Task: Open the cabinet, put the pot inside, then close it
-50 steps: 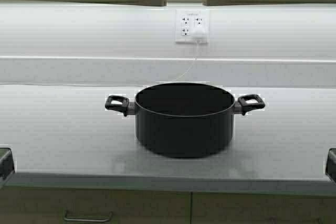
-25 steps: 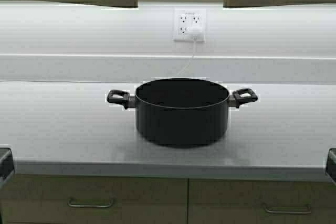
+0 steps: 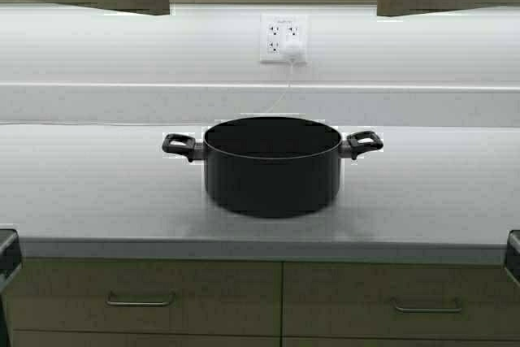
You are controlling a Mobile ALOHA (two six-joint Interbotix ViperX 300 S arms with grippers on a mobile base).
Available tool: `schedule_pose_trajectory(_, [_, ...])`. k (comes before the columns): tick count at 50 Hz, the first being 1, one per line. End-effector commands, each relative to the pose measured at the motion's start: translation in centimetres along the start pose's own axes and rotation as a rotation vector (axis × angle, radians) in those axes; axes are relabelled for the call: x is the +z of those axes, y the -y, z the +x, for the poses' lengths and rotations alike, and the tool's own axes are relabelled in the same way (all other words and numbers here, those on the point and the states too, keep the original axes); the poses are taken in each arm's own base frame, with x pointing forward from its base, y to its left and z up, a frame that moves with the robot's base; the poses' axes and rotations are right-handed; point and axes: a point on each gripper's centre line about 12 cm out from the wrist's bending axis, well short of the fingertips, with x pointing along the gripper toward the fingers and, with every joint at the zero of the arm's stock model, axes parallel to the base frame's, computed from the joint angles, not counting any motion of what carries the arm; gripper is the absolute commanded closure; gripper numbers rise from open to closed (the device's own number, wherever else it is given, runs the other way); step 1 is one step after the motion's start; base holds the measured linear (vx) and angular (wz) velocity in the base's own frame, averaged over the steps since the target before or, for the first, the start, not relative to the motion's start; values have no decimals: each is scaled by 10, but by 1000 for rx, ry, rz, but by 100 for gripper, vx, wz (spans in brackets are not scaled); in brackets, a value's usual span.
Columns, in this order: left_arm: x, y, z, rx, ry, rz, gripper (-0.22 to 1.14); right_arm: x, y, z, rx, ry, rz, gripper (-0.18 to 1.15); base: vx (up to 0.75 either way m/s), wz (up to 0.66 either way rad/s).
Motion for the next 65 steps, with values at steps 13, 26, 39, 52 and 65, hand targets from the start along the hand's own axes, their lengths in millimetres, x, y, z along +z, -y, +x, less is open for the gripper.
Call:
schedule_pose_trajectory(13, [8,10,-33,-90,-74,-5,33,11,-17,-58,54,-72,-84,33,-1,2])
schedule_pose_trajectory(26, [21,48,-60,-258,-20,55,96,17,-37,-70,143,-42,-80,102,0,0])
schedule_pose_trajectory(39, [20,120,-27,-444,-2,110,88,44,-111,-26,376,72,-153,92,0,0])
schedule_pose_trajectory(52, [7,147,33,-390,22,94,88,77,-120,17,358,75,-167,92,0,0])
schedule_pose_trajectory(65, [15,159,75,-347,60,78,88,84,-128,63,352,26,-191,92,0,0])
